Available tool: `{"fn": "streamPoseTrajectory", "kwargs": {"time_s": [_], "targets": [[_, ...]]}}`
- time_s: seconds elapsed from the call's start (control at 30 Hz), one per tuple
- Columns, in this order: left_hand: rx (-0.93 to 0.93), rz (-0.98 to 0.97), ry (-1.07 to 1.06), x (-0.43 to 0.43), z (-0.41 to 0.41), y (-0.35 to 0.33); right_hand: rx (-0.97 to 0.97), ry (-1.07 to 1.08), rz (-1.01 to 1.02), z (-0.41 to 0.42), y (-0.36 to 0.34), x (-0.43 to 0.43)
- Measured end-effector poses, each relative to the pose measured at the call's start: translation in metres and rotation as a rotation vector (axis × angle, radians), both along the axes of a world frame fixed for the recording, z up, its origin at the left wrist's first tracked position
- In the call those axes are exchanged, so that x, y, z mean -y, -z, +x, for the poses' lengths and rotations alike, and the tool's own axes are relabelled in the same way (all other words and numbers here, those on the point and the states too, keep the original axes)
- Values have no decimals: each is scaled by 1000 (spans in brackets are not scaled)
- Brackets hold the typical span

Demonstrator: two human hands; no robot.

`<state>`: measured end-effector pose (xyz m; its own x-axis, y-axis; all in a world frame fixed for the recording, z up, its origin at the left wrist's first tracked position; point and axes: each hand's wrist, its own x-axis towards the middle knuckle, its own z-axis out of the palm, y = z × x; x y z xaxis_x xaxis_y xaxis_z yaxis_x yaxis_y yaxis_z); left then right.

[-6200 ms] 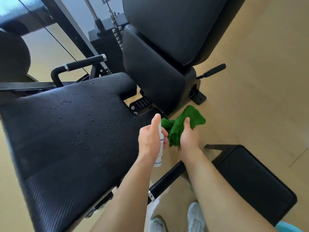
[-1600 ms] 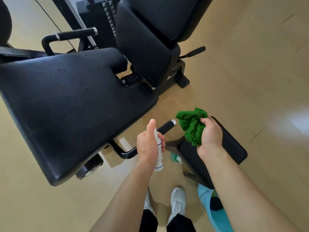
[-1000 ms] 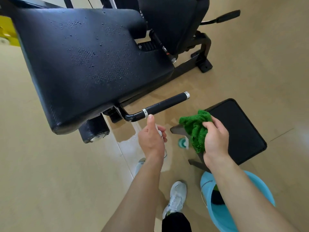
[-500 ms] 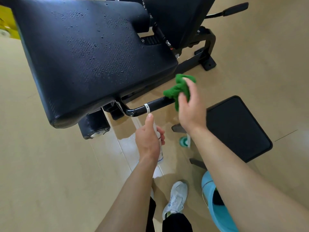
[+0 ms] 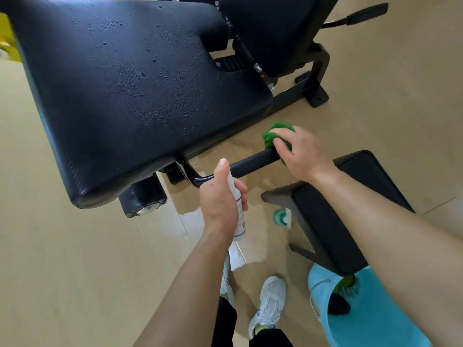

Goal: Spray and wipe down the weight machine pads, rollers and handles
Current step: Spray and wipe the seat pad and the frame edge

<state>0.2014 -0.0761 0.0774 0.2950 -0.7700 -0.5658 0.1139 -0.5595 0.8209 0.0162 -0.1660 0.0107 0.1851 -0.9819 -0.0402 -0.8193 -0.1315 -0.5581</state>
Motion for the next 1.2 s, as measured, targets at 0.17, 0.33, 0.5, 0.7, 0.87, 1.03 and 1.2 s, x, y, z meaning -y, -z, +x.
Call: {"fn": "streamPoseTrajectory", "kwargs": {"time_s": [0.17,0.33,0.5,0.7,0.87,1.03,1.2], "targets": [[-31,-9,-73,5,6,1,95,-84,-93,92,-27,-31],[50,37,-23,-10,38,-6,130,-247,-163,75,-19,-25],[50,36,79,-12,21,-5,117,186,-47,21,-7,-17],[42,-3,193,-22,-18,5,829,1306,214,-5,-12,-54],[50,8,188,-31,-28,14,1441,1519,519,7,-14,-86],[62,33,153,-34,-23,20,1597,1516,597,30,-10,-83],[46,19,148,-37,-12,12,1782,1478,558,55,-11,-60]]}}
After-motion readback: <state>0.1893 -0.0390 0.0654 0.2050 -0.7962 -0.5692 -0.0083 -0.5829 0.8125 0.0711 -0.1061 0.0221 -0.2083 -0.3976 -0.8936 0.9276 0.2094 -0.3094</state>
